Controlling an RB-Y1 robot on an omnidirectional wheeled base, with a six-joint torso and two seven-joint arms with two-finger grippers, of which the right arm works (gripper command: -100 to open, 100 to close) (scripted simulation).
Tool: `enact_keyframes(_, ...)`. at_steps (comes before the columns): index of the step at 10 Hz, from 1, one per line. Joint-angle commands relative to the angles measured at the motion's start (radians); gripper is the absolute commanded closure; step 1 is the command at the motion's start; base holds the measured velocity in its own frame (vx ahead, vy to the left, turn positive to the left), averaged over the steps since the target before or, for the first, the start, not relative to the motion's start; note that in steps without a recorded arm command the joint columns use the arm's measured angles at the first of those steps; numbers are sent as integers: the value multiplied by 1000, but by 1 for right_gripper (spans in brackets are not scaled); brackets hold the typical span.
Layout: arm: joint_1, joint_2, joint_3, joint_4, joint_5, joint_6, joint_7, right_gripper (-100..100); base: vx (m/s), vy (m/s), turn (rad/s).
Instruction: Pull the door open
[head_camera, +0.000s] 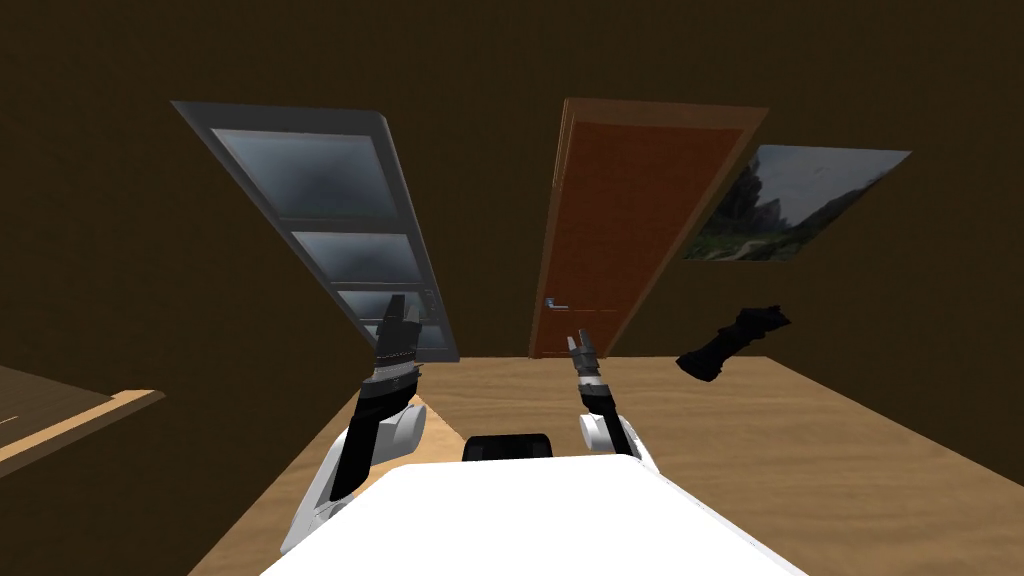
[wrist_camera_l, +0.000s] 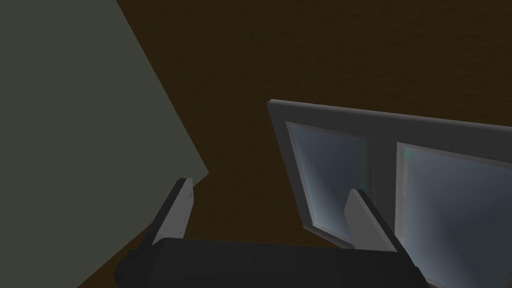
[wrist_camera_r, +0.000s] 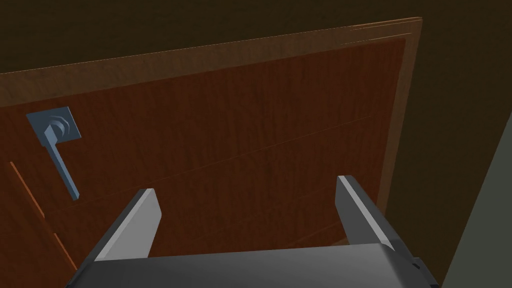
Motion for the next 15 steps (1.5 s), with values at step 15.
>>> enact_keyframes(15, -74, -51, -39, 342, -35, -61, -8, -100, 76, -27, 39)
